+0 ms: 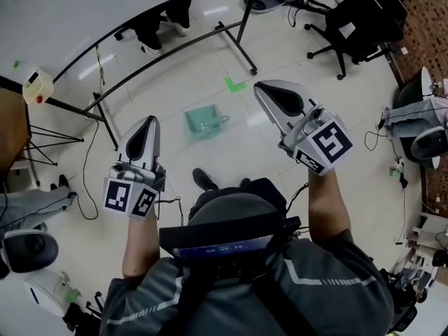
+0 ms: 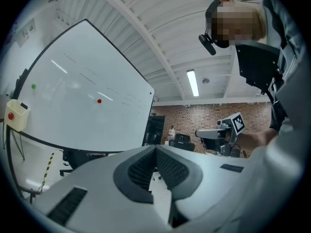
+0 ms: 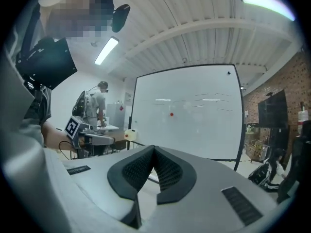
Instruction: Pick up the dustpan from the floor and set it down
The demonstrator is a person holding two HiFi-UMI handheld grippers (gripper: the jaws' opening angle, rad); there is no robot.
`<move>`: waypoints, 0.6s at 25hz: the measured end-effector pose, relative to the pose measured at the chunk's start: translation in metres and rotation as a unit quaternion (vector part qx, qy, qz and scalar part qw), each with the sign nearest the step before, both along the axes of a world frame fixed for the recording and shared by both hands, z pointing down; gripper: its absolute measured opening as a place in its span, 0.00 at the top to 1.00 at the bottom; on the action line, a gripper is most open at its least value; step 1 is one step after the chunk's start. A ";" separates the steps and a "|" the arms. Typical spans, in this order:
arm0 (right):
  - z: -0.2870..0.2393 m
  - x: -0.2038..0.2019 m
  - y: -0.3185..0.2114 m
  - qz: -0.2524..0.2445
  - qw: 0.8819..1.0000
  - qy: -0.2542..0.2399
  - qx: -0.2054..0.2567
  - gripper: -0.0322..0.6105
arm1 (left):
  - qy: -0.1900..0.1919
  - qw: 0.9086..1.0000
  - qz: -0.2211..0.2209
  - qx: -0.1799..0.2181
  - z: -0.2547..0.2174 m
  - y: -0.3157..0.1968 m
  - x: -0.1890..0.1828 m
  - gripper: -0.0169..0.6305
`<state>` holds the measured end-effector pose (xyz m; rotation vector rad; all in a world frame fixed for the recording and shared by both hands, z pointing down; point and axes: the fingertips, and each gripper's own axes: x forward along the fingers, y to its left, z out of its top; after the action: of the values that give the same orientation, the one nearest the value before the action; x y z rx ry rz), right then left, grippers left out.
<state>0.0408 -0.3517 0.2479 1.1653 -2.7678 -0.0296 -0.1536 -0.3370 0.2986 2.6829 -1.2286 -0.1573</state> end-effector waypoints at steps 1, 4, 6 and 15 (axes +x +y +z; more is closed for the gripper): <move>-0.003 0.007 0.012 0.003 1.000 0.000 0.005 0.92 | -0.003 1.000 0.000 0.003 -0.004 0.013 0.006 0.94; -0.009 0.033 0.055 0.002 1.000 -0.012 0.014 0.92 | -0.010 1.000 -0.001 0.008 -0.013 0.054 0.032 0.94; -0.009 0.052 0.089 -0.006 1.000 -0.020 0.014 0.92 | -0.014 1.000 -0.002 0.013 -0.020 0.085 0.057 0.94; 0.013 0.156 0.263 -0.060 0.998 -0.026 0.004 0.92 | -0.052 0.998 -0.037 0.002 -0.023 0.267 0.171 0.94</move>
<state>0.1972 -0.0883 0.2608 1.0134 -2.8819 -0.0233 0.0178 -0.0697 0.2754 2.6821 -1.3587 -0.0313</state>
